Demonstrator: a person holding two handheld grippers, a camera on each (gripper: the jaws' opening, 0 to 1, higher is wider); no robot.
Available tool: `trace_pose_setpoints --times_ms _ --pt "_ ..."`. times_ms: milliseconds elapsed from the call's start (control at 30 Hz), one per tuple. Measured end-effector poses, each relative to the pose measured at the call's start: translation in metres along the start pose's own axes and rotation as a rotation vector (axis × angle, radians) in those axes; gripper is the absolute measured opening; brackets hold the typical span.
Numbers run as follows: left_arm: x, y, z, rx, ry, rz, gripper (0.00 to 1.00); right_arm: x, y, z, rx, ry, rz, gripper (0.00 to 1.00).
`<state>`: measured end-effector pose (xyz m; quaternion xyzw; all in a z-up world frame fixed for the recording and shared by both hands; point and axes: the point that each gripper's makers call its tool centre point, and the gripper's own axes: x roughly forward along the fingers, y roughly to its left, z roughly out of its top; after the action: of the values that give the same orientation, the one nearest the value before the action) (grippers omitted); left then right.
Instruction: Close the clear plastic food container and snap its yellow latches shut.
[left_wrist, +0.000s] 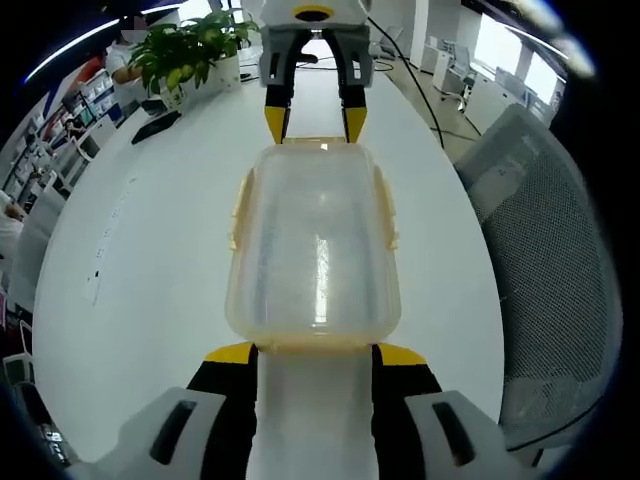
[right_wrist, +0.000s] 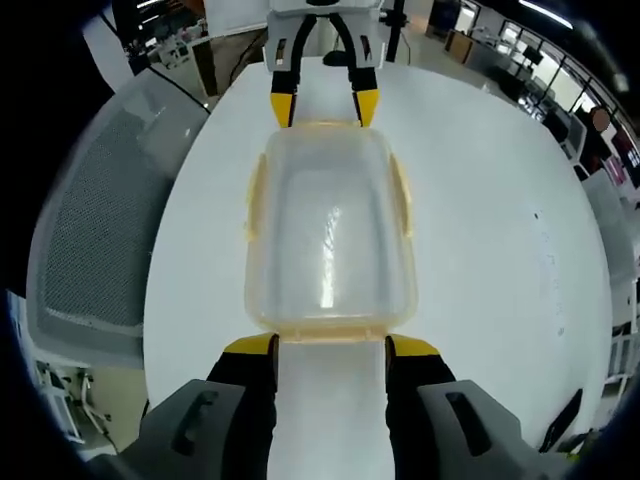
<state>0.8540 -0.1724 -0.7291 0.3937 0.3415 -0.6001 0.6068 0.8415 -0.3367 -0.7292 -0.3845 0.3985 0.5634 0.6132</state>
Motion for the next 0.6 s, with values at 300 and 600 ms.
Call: trace_pose_setpoints --times_ms 300,600 --pt "-0.007 0.002 -0.004 -0.017 -0.001 0.023 0.41 -0.007 0.001 -0.003 0.033 -0.011 -0.024 0.41" --pt "-0.019 -0.001 -0.006 -0.076 -0.017 0.065 0.37 -0.019 0.005 0.004 0.129 -0.078 -0.075 0.40"
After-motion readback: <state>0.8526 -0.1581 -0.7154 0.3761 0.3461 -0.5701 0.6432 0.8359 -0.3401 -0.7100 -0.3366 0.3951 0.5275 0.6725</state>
